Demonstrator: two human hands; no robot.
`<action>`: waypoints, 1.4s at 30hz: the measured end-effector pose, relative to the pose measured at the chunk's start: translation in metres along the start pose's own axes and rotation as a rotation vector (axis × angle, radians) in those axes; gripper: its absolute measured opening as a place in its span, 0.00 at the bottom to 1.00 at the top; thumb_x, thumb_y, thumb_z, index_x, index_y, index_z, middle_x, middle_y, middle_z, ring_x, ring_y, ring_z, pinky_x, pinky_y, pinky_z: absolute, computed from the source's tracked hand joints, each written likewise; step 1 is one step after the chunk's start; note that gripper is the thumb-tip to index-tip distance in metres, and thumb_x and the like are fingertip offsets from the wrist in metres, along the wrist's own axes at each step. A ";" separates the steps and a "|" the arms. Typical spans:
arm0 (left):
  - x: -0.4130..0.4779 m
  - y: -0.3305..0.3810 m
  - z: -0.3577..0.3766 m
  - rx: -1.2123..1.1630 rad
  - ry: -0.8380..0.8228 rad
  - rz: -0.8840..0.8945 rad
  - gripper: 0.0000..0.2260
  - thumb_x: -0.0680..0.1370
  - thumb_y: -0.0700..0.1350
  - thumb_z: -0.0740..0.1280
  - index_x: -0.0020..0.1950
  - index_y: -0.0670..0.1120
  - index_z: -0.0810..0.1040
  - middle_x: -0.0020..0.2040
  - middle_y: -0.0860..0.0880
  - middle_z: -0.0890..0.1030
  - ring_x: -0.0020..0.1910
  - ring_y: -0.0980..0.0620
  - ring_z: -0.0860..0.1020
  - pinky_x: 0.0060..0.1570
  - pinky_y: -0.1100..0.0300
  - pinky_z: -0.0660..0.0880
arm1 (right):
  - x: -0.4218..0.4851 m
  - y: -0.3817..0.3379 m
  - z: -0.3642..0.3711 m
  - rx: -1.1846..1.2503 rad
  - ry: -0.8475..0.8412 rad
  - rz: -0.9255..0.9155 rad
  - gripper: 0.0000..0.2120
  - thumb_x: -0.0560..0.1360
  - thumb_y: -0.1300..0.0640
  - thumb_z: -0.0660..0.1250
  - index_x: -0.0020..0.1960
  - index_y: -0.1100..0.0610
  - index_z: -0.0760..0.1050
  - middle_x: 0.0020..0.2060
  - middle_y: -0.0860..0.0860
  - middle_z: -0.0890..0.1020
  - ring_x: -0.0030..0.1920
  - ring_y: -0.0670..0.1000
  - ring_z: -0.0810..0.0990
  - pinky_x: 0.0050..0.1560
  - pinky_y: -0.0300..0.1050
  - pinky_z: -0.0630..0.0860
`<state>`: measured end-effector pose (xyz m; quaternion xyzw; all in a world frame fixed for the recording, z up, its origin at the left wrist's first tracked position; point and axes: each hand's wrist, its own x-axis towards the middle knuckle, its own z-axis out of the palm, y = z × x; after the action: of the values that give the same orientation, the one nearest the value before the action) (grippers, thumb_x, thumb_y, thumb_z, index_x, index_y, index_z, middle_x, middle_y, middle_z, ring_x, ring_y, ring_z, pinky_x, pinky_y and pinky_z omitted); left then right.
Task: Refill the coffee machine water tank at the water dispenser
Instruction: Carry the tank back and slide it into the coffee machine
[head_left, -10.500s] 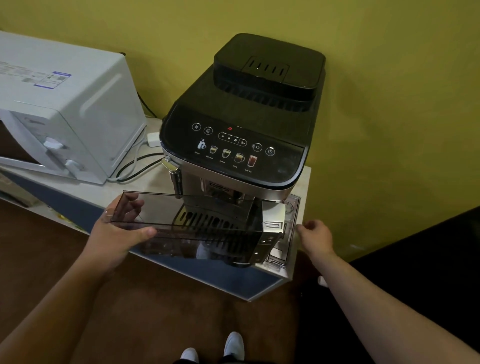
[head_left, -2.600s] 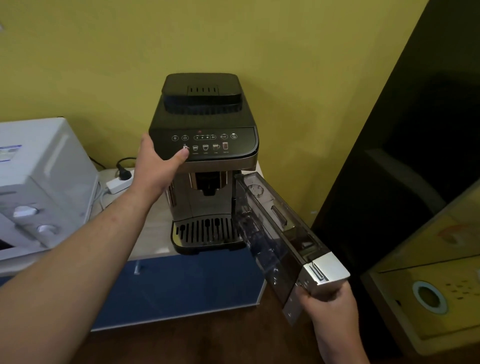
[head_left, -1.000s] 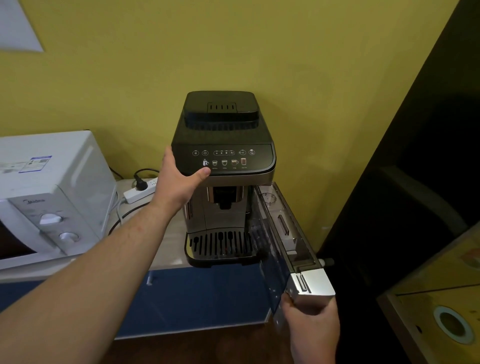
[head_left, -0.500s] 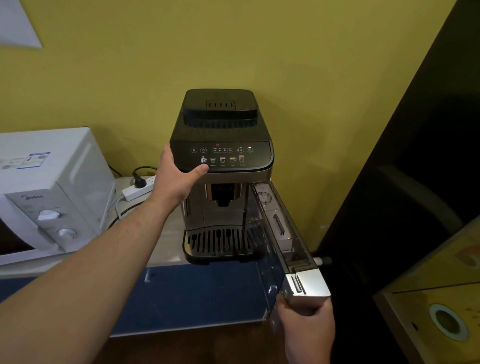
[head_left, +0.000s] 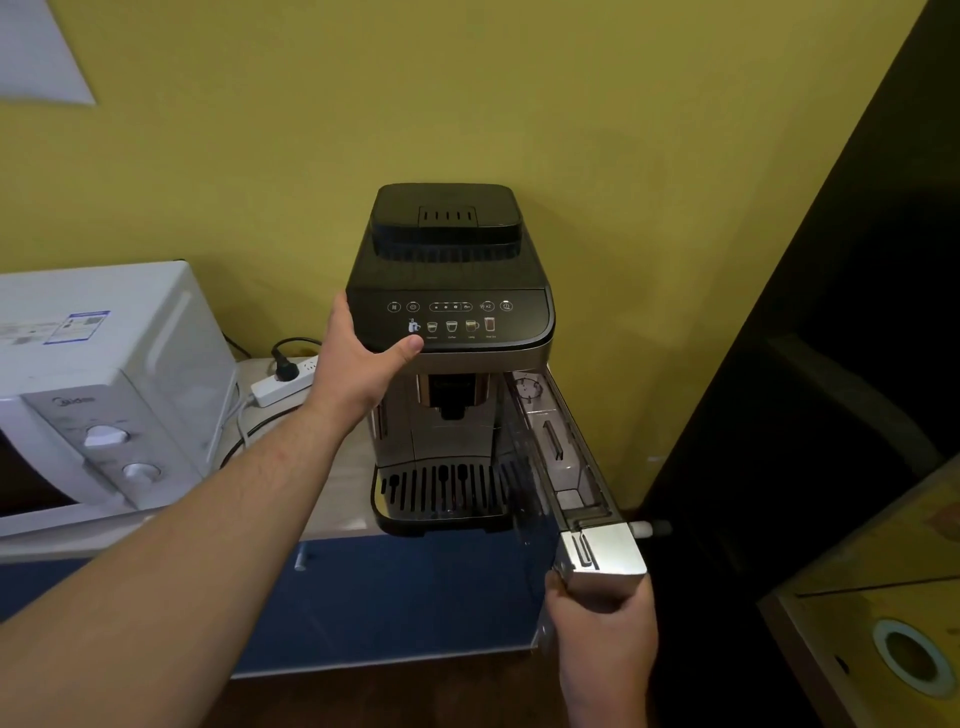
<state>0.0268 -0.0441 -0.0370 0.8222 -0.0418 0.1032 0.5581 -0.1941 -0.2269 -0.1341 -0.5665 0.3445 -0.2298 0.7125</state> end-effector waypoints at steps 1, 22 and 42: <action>0.000 0.001 -0.001 -0.005 -0.003 0.003 0.48 0.67 0.61 0.77 0.80 0.52 0.54 0.78 0.49 0.65 0.76 0.48 0.64 0.74 0.47 0.64 | 0.002 -0.002 0.002 0.021 -0.008 0.008 0.28 0.60 0.70 0.78 0.50 0.48 0.72 0.46 0.48 0.79 0.47 0.48 0.79 0.35 0.29 0.72; 0.004 -0.008 -0.001 -0.004 0.010 0.011 0.51 0.63 0.67 0.76 0.79 0.53 0.56 0.77 0.50 0.67 0.75 0.49 0.66 0.73 0.45 0.66 | 0.030 0.008 0.040 0.297 -0.079 0.167 0.27 0.62 0.66 0.78 0.56 0.54 0.72 0.49 0.50 0.80 0.49 0.48 0.80 0.30 0.26 0.74; 0.003 -0.005 0.001 -0.040 0.013 0.022 0.49 0.65 0.62 0.76 0.80 0.52 0.56 0.76 0.51 0.68 0.75 0.51 0.66 0.73 0.46 0.66 | 0.030 0.015 0.050 0.013 -0.109 -0.099 0.29 0.62 0.67 0.78 0.50 0.41 0.68 0.49 0.46 0.77 0.48 0.45 0.79 0.34 0.31 0.77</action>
<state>0.0306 -0.0428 -0.0417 0.8098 -0.0491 0.1137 0.5734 -0.1378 -0.2125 -0.1494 -0.5898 0.2752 -0.2358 0.7216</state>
